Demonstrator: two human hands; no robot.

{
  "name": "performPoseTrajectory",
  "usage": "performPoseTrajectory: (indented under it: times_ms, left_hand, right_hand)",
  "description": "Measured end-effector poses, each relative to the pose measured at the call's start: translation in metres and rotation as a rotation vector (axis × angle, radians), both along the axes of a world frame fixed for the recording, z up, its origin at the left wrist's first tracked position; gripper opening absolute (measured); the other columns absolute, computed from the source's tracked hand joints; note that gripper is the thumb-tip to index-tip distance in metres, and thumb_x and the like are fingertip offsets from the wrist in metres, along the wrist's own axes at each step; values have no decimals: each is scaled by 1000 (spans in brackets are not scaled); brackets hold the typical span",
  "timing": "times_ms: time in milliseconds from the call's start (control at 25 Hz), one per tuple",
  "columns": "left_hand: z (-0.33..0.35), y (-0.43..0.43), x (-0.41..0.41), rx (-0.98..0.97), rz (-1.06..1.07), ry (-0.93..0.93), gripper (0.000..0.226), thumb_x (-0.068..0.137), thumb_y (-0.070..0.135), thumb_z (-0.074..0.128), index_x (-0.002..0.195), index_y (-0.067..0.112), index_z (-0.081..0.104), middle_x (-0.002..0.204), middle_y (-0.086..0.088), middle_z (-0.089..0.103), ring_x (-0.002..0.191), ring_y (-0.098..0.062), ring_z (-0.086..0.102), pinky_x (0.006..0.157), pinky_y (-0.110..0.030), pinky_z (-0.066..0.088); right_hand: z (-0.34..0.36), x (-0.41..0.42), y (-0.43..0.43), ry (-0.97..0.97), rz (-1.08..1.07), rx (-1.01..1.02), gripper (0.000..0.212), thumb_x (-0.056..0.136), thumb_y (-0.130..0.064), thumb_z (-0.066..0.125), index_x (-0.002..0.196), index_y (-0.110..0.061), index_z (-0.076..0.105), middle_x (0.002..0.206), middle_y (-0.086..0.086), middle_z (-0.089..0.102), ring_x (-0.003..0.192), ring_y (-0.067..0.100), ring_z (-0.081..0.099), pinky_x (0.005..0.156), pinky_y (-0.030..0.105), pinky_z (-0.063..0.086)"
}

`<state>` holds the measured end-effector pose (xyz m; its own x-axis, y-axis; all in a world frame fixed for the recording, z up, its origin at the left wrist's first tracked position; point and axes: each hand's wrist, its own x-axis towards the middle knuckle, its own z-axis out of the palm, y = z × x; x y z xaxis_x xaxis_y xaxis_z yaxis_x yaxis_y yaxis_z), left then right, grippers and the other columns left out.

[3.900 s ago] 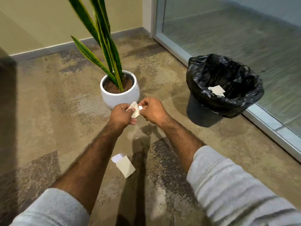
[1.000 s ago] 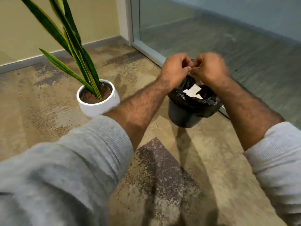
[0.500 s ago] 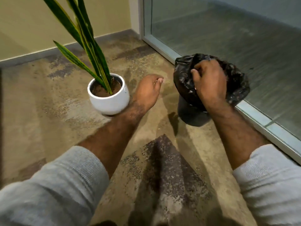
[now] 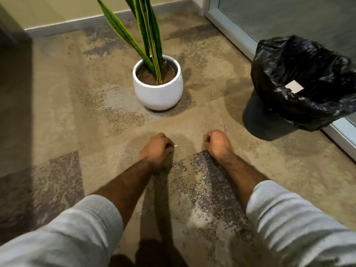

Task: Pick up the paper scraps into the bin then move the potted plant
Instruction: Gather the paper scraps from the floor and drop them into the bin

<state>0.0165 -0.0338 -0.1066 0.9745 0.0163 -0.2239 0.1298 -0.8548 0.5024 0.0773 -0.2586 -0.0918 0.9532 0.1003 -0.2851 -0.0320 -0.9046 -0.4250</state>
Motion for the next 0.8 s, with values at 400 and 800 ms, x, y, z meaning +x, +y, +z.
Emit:
performPoseTrajectory:
  times_ms: [400, 800]
  left_hand:
    - [0, -20, 0, 103, 8, -122, 18, 96, 27, 63, 106, 17, 74, 111, 0, 62, 103, -21, 59, 90, -39, 55]
    - [-4, -23, 4, 37, 88, -81, 6, 93, 21, 62, 97, 16, 63, 102, 2, 56, 92, -15, 54, 83, -28, 50]
  right_hand:
    - [-5, 1, 2, 46, -122, 100, 19, 82, -1, 62, 82, -18, 71, 105, 8, 73, 101, 27, 68, 95, 37, 55]
    - [-8, -5, -10, -26, -235, 260, 16, 90, 1, 61, 93, -12, 70, 103, -1, 72, 96, 17, 67, 91, 32, 55]
